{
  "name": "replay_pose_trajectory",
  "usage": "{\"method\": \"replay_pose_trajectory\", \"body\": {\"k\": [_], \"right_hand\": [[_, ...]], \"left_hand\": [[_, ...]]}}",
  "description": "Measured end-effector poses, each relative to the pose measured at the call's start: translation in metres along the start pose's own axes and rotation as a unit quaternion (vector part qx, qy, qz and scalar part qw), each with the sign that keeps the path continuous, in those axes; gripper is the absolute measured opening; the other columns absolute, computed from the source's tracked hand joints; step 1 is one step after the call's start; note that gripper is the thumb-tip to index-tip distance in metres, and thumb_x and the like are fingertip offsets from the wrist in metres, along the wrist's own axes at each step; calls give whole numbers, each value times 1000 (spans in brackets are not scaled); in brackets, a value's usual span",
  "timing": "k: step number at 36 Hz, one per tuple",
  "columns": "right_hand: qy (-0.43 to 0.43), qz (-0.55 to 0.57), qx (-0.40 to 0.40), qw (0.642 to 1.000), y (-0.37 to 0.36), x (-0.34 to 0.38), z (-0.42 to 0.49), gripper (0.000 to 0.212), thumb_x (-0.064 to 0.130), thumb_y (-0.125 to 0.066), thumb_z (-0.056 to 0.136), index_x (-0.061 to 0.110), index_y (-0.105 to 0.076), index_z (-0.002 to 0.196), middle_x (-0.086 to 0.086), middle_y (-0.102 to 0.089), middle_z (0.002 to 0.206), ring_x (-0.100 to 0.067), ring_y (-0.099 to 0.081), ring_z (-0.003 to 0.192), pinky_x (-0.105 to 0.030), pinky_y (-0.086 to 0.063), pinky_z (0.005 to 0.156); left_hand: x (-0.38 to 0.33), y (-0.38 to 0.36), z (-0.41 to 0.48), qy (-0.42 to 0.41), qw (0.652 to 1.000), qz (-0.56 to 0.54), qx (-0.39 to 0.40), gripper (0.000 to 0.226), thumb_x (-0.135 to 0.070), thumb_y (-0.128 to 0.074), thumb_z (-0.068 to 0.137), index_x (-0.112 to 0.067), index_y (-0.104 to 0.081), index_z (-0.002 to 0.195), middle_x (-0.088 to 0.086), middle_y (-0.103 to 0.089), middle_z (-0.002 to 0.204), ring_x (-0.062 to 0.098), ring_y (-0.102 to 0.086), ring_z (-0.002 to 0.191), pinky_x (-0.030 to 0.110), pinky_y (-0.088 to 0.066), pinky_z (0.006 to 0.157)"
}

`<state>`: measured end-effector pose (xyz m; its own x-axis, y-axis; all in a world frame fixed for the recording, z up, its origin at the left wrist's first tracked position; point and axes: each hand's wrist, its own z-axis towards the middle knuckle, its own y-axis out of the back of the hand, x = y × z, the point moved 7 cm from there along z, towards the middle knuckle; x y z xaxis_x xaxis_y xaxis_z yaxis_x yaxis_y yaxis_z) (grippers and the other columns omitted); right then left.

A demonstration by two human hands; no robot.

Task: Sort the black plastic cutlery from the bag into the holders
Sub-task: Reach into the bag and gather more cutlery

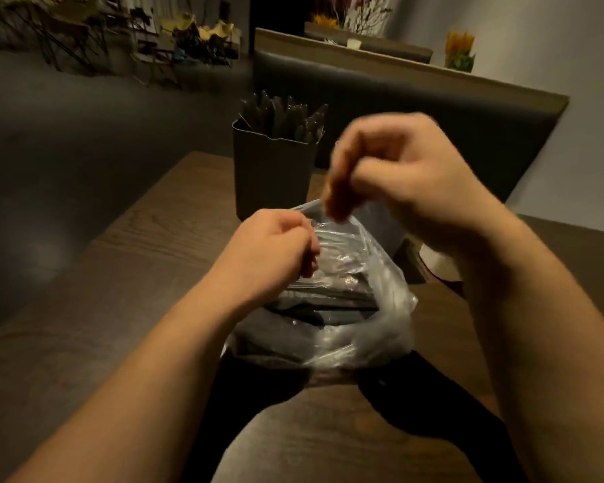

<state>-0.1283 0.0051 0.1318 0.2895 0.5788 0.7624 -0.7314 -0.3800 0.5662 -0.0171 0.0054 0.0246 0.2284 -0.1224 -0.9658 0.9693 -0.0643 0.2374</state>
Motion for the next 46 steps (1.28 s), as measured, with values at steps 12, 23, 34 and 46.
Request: {"method": "replay_pose_trajectory", "body": {"k": [12,23,34,46], "right_hand": [[-243,-420,144,863,-32,-113,-65,82,44,-83,75,32,-42,145,6,-53,144,-20,-52,130,-41,-48,105],[-206,-404,185,872,-40,-112,-40,95,41,-88,69,29,-39,150,5,-45,150,-19,-41,139,-37,-38,114],[-151,-388,102,904,-41,-128,-27,31,28,-69,92,26,-68,123,6,-68,116,-13,-62,104,-35,-51,95],[-164,-404,106,894,-53,-139,-28,13,16,-64,90,23,-73,97,3,-71,91,-20,-62,86,-37,-55,84]], "left_hand": [[26,-14,-3,-67,837,535,93,41,-49,-76,73,-33,-61,108,-10,-63,111,18,-60,107,32,-45,83],[43,-20,0,-7,816,554,165,77,-58,-72,77,-23,-49,142,1,-47,142,23,-40,133,42,-38,113],[43,-20,8,-40,833,539,120,26,-33,-63,94,-29,-63,120,-2,-57,120,23,-53,115,43,-47,98],[48,-14,17,-13,868,495,37,34,-15,-67,89,-31,-67,118,-1,-67,116,24,-60,110,33,-45,89]]}}
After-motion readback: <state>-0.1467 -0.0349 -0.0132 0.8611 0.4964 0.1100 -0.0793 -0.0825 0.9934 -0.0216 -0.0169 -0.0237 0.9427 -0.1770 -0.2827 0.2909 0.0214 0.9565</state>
